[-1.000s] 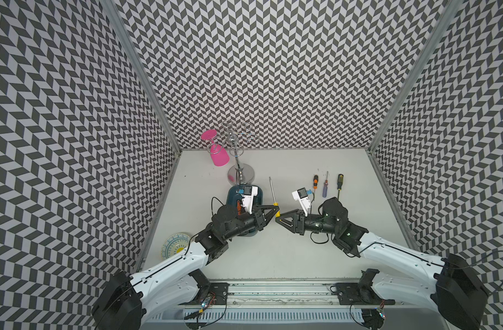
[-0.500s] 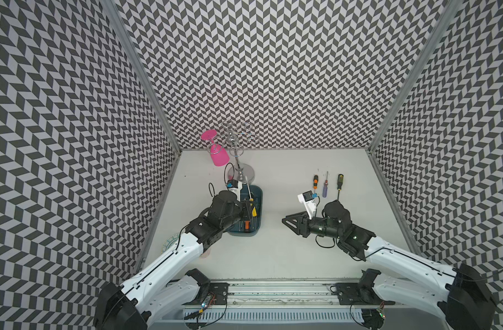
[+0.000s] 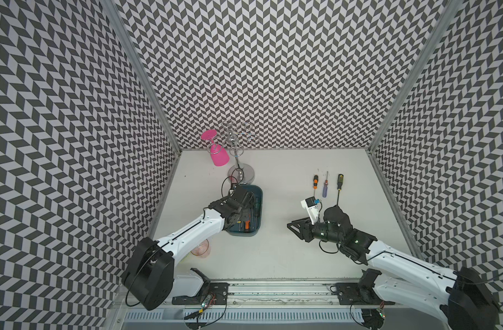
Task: Put the screwdriver on the desktop into the storage box
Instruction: Place the screwdriver in the storage box.
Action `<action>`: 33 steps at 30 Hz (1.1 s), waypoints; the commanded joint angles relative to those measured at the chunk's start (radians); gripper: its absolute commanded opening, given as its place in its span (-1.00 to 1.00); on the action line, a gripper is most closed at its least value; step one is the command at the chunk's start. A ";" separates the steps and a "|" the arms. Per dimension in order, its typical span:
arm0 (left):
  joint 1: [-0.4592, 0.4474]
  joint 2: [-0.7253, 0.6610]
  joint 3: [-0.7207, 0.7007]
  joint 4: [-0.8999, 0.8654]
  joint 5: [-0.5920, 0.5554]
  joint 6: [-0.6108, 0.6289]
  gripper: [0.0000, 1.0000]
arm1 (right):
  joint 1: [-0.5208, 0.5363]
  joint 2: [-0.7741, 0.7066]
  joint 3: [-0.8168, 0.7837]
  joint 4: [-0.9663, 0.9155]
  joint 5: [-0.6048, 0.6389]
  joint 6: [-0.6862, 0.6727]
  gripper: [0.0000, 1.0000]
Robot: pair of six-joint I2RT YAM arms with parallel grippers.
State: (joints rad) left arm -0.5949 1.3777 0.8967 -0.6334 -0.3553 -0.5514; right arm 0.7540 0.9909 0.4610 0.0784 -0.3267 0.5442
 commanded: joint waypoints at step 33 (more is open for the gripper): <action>-0.055 0.237 0.112 -0.057 -0.184 -0.002 -0.17 | -0.013 -0.083 -0.012 -0.013 0.074 0.005 -0.26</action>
State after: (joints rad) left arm -0.6422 1.6489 0.9821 -0.6830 -0.5442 -0.5499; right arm 0.7475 0.9222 0.4236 0.0666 -0.2787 0.5457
